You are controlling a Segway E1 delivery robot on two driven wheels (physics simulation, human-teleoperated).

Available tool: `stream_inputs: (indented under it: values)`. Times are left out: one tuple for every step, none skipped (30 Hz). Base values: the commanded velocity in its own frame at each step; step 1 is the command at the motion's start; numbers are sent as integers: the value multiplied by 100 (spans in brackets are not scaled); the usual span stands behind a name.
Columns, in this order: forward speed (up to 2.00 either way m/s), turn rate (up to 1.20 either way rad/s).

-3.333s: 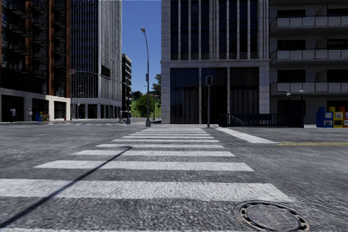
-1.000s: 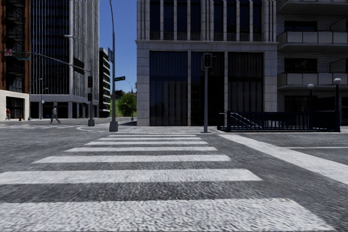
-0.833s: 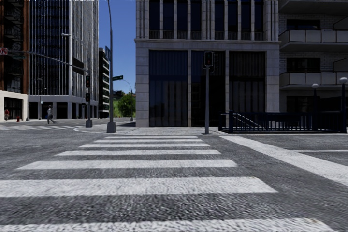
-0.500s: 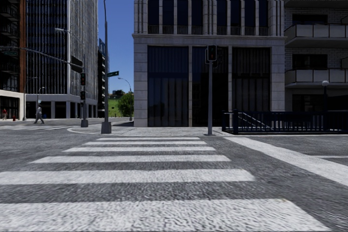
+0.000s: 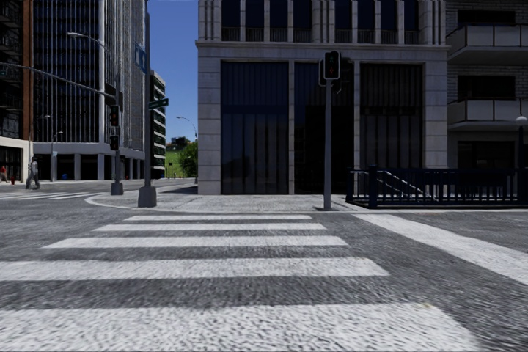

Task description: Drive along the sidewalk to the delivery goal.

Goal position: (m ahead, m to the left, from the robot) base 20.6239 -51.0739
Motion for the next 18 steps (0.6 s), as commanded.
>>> stream_inputs:
  values:
    - [200,0]
    - [200,0]
    - [200,0]
    - [200,0]
    - [200,0]
    - [200,0]
    - [200,0]
    - [200,0]
    - [200,0]
    - [200,0]
    - [200,0]
    - [200,0]
    - [200,0]
    - [200,0]
    - [200,0]
    - [200,0]
    - [200,0]
    - [200,0]
